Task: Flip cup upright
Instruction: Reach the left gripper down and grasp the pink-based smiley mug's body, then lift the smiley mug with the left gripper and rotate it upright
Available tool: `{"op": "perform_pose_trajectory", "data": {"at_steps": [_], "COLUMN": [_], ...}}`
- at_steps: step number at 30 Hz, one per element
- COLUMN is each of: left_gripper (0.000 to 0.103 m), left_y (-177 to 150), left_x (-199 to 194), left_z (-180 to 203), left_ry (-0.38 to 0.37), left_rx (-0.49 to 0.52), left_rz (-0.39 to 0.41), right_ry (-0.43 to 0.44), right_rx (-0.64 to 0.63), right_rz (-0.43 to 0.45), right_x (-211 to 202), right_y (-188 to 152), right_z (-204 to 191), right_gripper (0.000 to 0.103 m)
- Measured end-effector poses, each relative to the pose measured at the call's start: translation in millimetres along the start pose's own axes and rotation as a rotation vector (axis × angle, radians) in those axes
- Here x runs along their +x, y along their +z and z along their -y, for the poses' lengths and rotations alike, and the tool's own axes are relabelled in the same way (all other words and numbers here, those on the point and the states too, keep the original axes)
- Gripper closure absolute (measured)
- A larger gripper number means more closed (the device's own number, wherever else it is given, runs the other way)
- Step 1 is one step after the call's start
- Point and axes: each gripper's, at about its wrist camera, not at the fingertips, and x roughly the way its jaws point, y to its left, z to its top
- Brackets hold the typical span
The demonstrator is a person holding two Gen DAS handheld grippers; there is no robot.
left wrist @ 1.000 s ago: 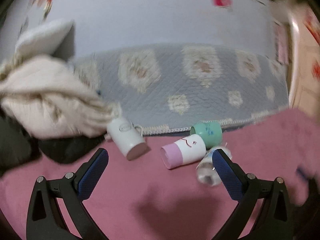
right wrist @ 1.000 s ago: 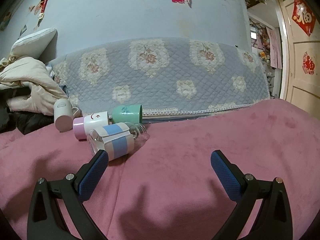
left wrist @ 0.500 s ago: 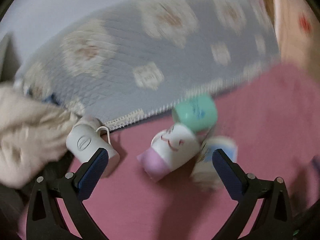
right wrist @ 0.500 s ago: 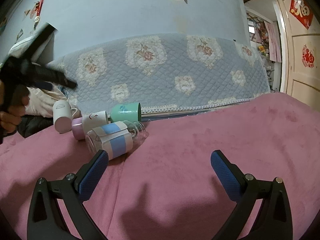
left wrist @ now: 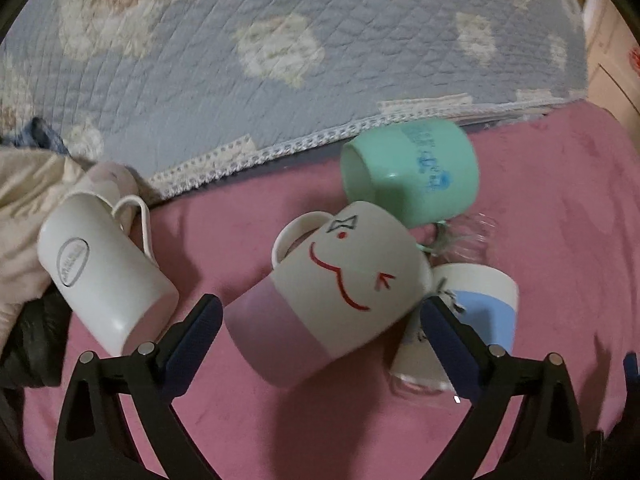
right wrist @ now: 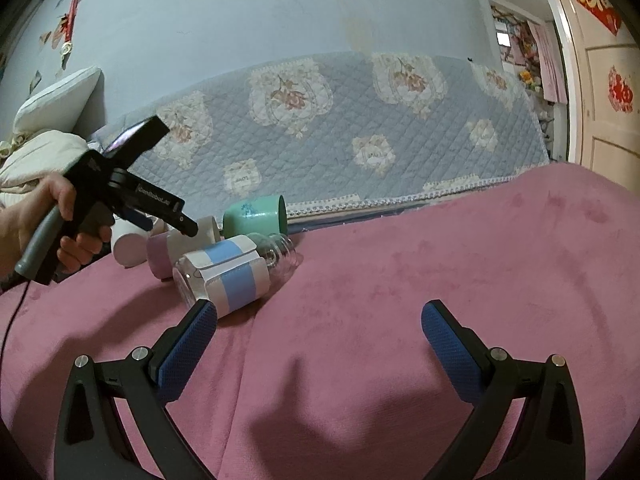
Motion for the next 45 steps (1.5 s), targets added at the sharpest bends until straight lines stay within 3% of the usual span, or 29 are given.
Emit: {"op": "perform_pose_trajectory", "data": {"at_steps": [3,9,11,19,23,26,30,35,45], "left_gripper": [0.004,0.006,0.016,0.042,0.047,0.042,0.032,0.033,0.034], "left_y": [2,5,5,-4,-9,-7,-2,0,-55], "left_x": [11,25,23,7,-1,4,25,22,-70], "left_z": [1,1,-2,-5,-6,5,14,2,16], "left_ry": [0.007,-0.058,-0.078,-0.131,-0.1,-0.052,-0.001,-0.034,-0.007], "left_rx": [0.013,-0.018,-0.026,-0.03,-0.057,-0.049,-0.021,-0.094,-0.119], "left_rz": [0.001,-0.012,0.002,0.022,0.019,0.035,0.0,0.024,0.192], "right_ry": [0.004,0.005,0.009,0.014,0.011,0.005,0.012,0.036,0.03], "right_rx": [0.004,-0.005,-0.001,0.021,0.022,0.016,0.032,0.09,0.106], "right_rz": [-0.005,-0.023,-0.025,-0.037,-0.033,-0.035,-0.039,-0.046,-0.053], "right_x": [1,5,6,9,7,8,9,11,13], "right_y": [-1,-2,-1,-2,-2,-2,-3,-4,-4], "right_z": [0,-1,0,4,4,2,4,15,21], "right_gripper": [0.0,0.0,0.0,0.0,0.0,0.0,0.0,0.0,0.0]}}
